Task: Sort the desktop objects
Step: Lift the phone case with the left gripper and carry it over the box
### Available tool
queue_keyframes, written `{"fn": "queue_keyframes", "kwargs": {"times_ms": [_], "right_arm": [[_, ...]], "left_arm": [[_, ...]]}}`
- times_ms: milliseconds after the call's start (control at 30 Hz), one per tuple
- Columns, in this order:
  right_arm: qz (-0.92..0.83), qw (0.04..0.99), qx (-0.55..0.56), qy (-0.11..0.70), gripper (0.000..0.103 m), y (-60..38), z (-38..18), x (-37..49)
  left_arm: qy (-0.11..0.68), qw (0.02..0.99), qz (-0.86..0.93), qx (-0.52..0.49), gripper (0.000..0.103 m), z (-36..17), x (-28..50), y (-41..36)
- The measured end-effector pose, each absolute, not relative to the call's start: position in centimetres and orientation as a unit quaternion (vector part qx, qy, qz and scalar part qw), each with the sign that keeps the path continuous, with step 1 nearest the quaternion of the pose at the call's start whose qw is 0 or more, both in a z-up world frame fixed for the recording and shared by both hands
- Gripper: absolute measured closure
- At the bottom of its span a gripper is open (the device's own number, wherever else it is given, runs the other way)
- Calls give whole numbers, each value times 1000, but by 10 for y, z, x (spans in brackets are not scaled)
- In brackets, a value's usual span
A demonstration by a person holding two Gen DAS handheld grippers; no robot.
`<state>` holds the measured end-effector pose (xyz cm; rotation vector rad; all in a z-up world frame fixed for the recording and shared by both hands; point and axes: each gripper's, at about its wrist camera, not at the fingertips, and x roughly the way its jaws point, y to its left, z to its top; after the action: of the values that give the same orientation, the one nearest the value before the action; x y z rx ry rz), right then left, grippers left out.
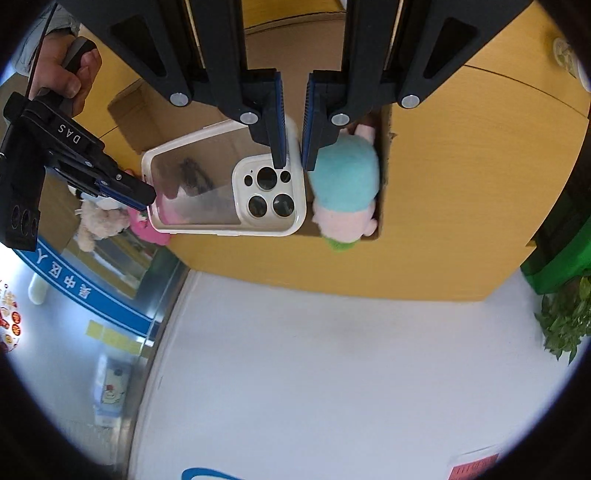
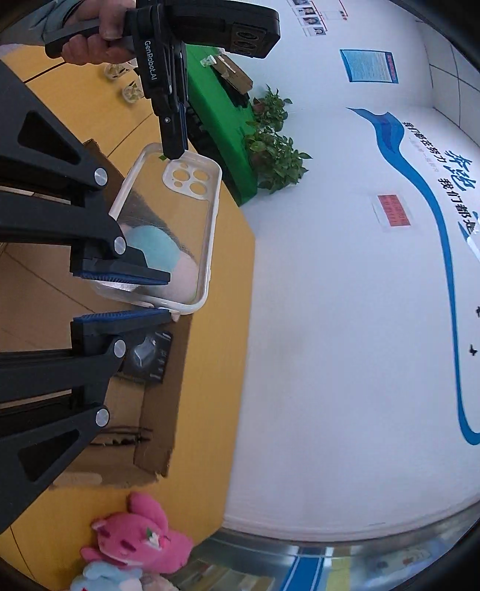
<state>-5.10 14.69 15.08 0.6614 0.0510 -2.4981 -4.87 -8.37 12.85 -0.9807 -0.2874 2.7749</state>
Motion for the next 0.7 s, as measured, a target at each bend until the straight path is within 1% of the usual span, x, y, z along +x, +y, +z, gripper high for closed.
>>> {"fn": "queue_keyframes", "kwargs": {"times_ms": [200, 367, 467, 533, 600, 700], "right_arm": [[-895, 283, 345, -13, 90, 120, 70, -97], [-862, 279, 423, -25, 88, 114, 6, -114], [-854, 278, 440, -8, 87, 106, 4, -118], [-842, 267, 469, 3, 86, 102, -3, -126], [-827, 264, 496, 6, 86, 98, -12, -130], [-814, 267, 517, 13, 86, 93, -11, -131]], "left_arm": [[-94, 63, 896, -429, 96, 58, -89, -97], [-79, 45, 867, -491, 96, 18, -104, -95], [-48, 28, 858, -510, 96, 12, -105, -88], [-34, 14, 851, -524, 96, 11, -106, -84], [-19, 5, 847, -531, 96, 9, -107, -85], [-1, -9, 841, -540, 96, 8, -109, -84]]}}
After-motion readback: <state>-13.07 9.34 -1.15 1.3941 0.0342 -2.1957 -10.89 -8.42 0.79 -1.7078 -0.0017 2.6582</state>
